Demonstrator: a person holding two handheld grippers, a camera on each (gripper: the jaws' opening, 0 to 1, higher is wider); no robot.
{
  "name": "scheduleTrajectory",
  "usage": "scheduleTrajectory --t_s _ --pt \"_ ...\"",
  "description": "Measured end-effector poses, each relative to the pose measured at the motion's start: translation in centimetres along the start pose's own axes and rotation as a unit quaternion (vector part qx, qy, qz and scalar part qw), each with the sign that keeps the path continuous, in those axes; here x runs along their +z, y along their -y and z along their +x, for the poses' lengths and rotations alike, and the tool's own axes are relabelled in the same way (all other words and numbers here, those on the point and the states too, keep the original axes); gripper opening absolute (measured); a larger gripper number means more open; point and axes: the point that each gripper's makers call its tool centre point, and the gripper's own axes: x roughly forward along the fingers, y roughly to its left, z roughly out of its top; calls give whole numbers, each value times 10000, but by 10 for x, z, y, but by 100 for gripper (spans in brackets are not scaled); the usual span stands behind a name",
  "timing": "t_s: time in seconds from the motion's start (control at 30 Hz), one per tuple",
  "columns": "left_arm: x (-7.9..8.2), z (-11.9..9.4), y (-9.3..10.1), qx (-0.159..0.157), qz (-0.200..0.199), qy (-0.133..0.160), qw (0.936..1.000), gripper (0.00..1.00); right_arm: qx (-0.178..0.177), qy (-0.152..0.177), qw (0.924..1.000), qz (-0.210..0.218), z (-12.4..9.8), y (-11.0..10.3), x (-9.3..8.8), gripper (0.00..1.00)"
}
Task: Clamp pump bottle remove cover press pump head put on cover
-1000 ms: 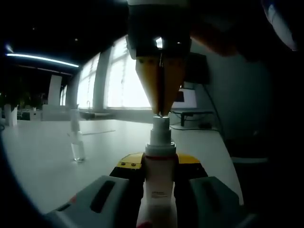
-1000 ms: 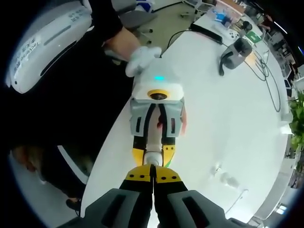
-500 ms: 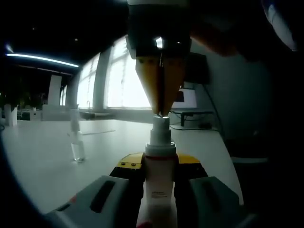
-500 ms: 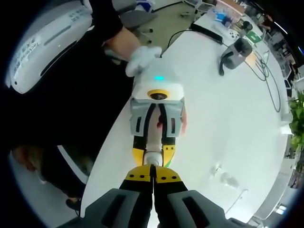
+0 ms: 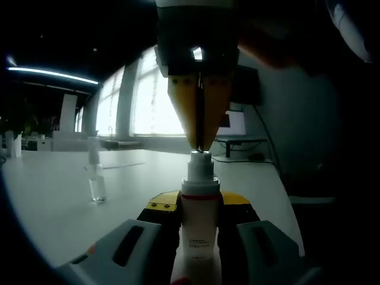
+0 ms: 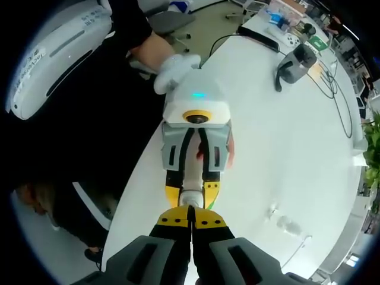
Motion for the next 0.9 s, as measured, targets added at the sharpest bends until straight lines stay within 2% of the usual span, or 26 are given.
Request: scheduleTrajectory --t_s 0.17,0.47,0.9 --pt "0 0 0 -1 0 0 10000 14 10 -11 10000 -81 1 -1 0 0" --pt "0 0 0 0 0 2 10000 14 -46 138 9999 35 -6 0 0 0" --pt "0 0 0 8 12 2 10000 14 -97 57 9999 -7 -6 -1 0 0"
